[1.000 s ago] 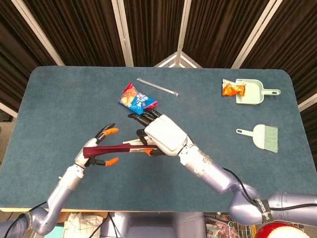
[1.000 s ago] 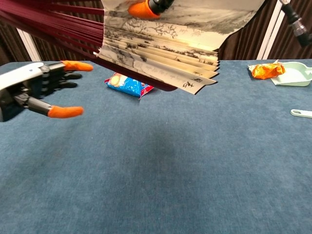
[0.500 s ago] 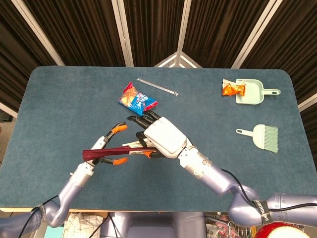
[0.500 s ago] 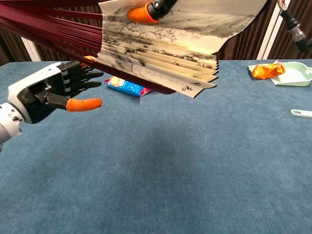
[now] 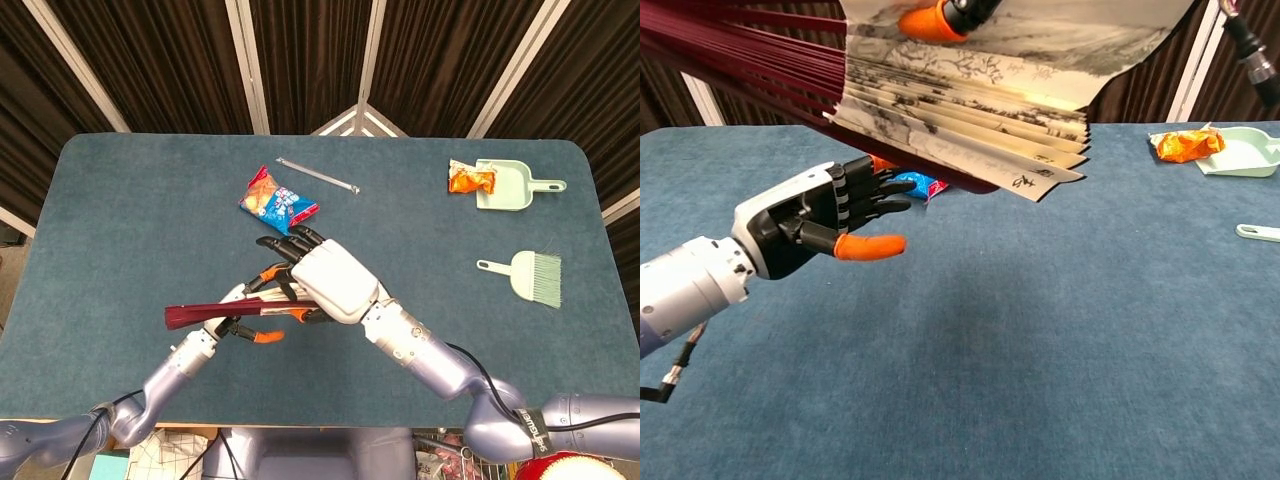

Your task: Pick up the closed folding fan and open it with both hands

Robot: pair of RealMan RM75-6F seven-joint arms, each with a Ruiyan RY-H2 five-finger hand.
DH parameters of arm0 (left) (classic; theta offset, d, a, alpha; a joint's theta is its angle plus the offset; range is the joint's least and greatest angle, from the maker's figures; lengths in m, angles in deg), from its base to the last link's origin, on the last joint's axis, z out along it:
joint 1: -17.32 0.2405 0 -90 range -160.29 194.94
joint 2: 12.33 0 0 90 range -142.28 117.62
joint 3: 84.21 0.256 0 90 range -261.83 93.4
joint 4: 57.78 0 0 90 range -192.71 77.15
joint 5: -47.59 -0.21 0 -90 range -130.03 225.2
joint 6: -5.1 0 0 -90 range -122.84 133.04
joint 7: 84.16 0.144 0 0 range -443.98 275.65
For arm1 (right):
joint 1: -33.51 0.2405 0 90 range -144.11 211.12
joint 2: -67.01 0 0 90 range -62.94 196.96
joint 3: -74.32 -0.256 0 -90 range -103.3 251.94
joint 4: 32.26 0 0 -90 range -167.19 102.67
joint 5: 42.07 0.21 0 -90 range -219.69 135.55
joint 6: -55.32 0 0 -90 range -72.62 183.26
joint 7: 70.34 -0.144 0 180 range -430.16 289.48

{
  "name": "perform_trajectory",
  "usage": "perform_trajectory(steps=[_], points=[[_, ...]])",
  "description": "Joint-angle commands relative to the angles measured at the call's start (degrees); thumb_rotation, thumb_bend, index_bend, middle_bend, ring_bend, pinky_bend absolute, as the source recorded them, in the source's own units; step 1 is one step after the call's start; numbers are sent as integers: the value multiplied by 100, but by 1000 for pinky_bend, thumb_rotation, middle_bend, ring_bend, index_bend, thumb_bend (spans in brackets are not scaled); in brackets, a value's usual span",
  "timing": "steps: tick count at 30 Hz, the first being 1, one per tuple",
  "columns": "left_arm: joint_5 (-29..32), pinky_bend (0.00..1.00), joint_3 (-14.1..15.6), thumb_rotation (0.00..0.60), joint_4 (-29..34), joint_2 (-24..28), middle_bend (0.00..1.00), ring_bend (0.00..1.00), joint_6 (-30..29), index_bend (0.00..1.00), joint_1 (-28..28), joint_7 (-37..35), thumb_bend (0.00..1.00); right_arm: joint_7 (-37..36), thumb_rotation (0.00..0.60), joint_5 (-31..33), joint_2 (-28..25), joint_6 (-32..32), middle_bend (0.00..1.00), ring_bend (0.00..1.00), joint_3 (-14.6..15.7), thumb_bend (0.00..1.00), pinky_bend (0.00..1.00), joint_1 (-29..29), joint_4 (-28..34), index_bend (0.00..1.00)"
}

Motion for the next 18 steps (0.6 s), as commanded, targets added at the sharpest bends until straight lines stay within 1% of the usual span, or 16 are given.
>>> perform_trajectory(steps=[1,5,8,18], points=[[142,25,-139,600,7,-137,25,0,-171,172,7,-56,180,-38,600,-42,-16,2,162,226,20,446,151,-21,3,732],[249,25,-231,600,47,-217,44,0,-317,208,23,-125,194,-75,600,-102,-14,-1,162,226,36,446,151,-29,-21,732],[296,25,-232,600,63,-206,64,0,-289,234,-1,-170,236,-106,600,-115,-34,-2,162,226,46,446,151,-46,-35,732],[368,25,-193,600,6,-258,104,0,-248,361,-52,-153,435,-203,600,-176,-36,25,162,226,84,446,151,-107,-86,732]])
